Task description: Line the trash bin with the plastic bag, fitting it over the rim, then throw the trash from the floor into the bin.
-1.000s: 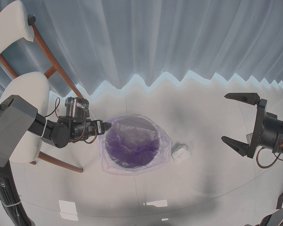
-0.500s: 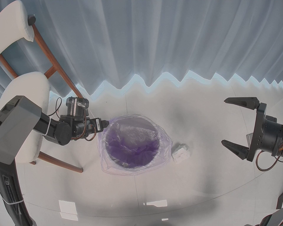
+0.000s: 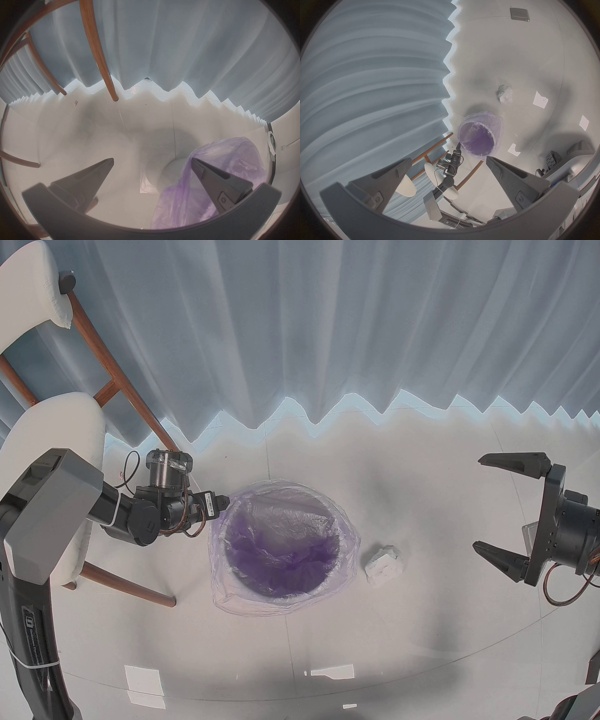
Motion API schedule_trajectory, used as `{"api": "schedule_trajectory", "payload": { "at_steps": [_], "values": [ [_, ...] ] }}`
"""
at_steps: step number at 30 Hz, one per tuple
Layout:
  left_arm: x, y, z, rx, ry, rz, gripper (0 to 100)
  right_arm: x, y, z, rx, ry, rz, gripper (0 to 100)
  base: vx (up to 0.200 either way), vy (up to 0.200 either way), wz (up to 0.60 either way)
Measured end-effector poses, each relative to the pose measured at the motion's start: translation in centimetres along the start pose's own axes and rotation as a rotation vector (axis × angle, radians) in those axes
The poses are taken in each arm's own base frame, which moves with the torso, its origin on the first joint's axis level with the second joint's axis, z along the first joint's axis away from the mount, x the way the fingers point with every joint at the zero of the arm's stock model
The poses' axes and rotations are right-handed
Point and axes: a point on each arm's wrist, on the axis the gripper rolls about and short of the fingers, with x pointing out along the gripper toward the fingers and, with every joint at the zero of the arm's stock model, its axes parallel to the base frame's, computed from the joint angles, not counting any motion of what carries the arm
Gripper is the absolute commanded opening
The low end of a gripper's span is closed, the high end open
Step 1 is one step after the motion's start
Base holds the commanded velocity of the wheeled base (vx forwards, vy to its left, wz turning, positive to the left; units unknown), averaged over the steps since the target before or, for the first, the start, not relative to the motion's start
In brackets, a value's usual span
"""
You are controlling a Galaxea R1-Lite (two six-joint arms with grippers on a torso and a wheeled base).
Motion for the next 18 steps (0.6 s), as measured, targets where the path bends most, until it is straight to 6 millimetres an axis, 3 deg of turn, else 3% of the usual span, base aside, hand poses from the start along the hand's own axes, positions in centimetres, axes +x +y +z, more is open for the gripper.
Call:
{"api": "schedule_trajectory", "payload": {
  "at_steps": [18],
  "values": [
    [4.4, 1.1, -2.0, -0.052, 0.032, 0.035, 100, 0.1, -1.0, 0.3, 0.006, -0.018, -0.034, 100, 0.000, 0.000, 0.00]
  ]
}}
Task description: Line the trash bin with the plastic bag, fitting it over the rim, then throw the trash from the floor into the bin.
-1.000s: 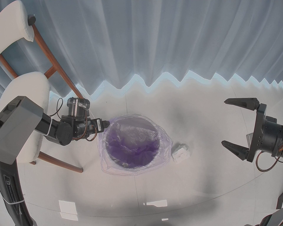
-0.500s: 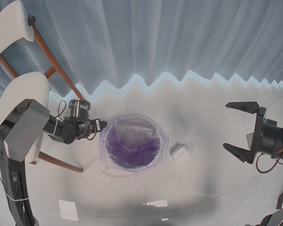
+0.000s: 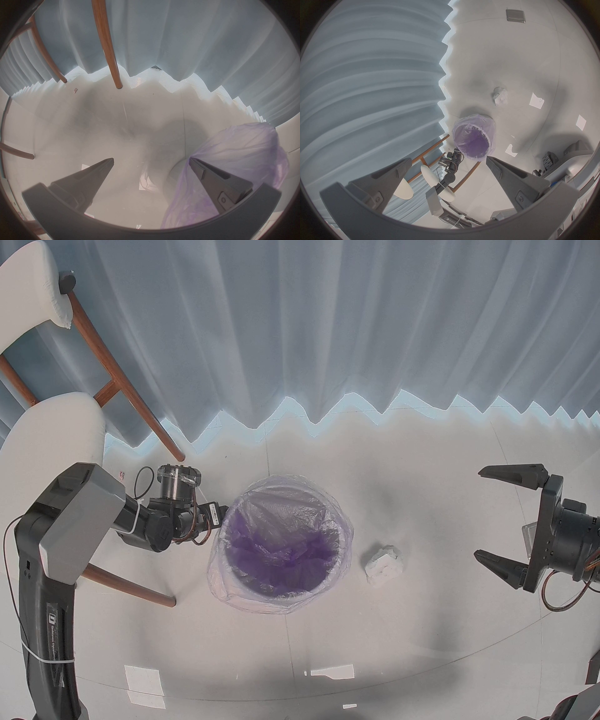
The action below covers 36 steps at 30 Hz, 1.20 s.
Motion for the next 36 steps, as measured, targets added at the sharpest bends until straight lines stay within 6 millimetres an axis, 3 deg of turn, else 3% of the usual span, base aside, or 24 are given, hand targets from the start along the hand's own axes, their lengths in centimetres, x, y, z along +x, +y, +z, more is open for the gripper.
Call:
{"api": "schedule_trajectory", "payload": {
  "at_steps": [11, 20, 27, 36],
  "values": [
    [2.5, 0.6, -1.7, -0.024, 0.026, 0.023, 100, 0.2, -0.5, 0.0, 0.001, 0.000, -0.020, 100, 0.000, 0.000, 0.00],
    [2.6, 0.6, -1.5, -0.028, 0.011, 0.056, 100, 0.2, -0.9, 0.0, -0.007, 0.000, -0.037, 100, 0.000, 0.000, 0.00],
    [0.3, -0.1, 1.4, -0.048, -0.069, 0.054, 100, 0.4, -2.3, 0.2, -0.101, -0.006, -0.084, 100, 0.000, 0.000, 0.00],
    [-6.3, -1.9, 7.1, -0.091, -0.209, -0.012, 100, 0.5, -3.5, 0.3, -0.150, -0.002, -0.124, 100, 0.000, 0.000, 0.00]
  ]
}}
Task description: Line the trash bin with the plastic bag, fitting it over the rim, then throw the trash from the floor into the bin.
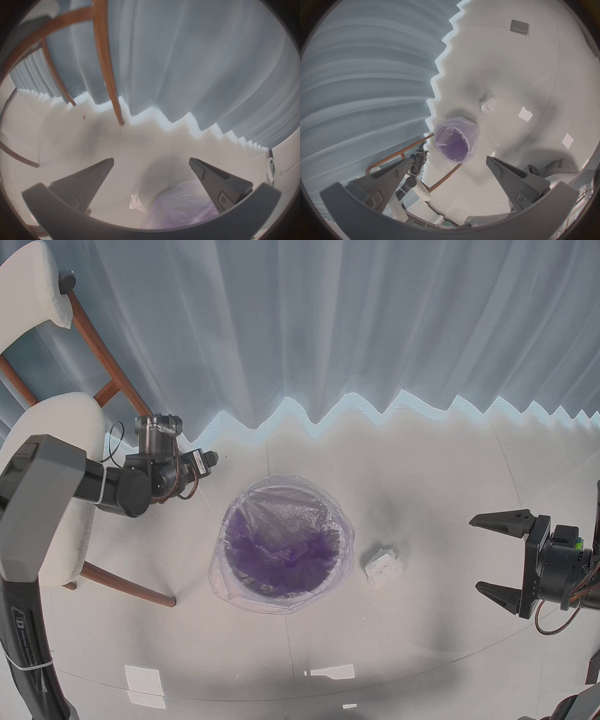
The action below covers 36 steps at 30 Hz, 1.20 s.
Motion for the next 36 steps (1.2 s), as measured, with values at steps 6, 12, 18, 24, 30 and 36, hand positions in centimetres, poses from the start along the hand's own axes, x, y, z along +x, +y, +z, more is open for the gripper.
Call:
{"api": "schedule_trajectory", "payload": {
  "at_steps": [6, 12, 18, 24, 30, 36],
  "values": [
    [-6.2, -2.3, 3.9, -0.015, -0.025, -0.135, 100, 0.4, 0.7, 0.2, -0.025, 0.009, 0.029, 100, 0.000, 0.000, 0.00],
    [-13.0, -3.2, 6.4, -0.005, 0.019, -0.234, 100, 2.0, 0.9, 0.4, -0.194, 0.050, 0.011, 100, 0.000, 0.000, 0.00],
    [-18.4, -3.6, 7.6, 0.015, 0.008, -0.300, 100, 6.4, -0.2, 1.7, -0.241, 0.046, -0.073, 100, 0.000, 0.000, 0.00],
    [-21.9, -2.8, 6.4, 0.096, 0.025, -0.322, 100, 11.6, -2.1, 3.3, -0.272, 0.026, -0.112, 100, 0.000, 0.000, 0.00],
    [-24.1, -1.7, 5.7, 0.131, 0.011, -0.326, 100, 16.3, -4.7, 4.3, -0.420, 0.036, -0.150, 100, 0.000, 0.000, 0.00],
    [-25.2, -1.5, 6.2, 0.132, -0.051, -0.345, 100, 19.7, -6.9, 5.7, -0.648, 0.026, -0.125, 100, 0.000, 0.000, 0.00]
  ]
}}
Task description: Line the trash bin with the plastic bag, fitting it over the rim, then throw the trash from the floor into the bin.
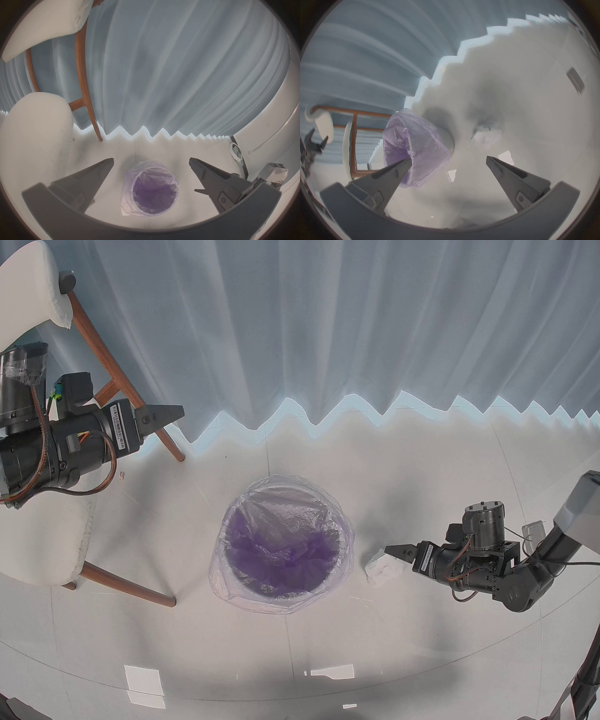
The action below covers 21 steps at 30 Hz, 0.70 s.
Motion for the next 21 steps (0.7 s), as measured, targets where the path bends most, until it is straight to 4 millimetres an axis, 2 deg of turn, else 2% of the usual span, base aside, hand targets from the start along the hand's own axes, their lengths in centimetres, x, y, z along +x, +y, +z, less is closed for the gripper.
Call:
{"api": "schedule_trajectory", "payload": {
  "at_steps": [10, 21],
  "values": [
    [-0.4, 0.6, -0.8, 0.081, 0.008, 0.017, 100, 4.9, -2.8, 0.2, -0.283, -0.048, 0.080, 100, 0.000, 0.000, 0.00],
    [-0.4, 1.1, -1.4, 0.110, 0.016, 0.078, 100, 9.9, -2.6, 2.6, -0.331, -0.141, 0.122, 100, 0.000, 0.000, 0.00]
  ]
}}
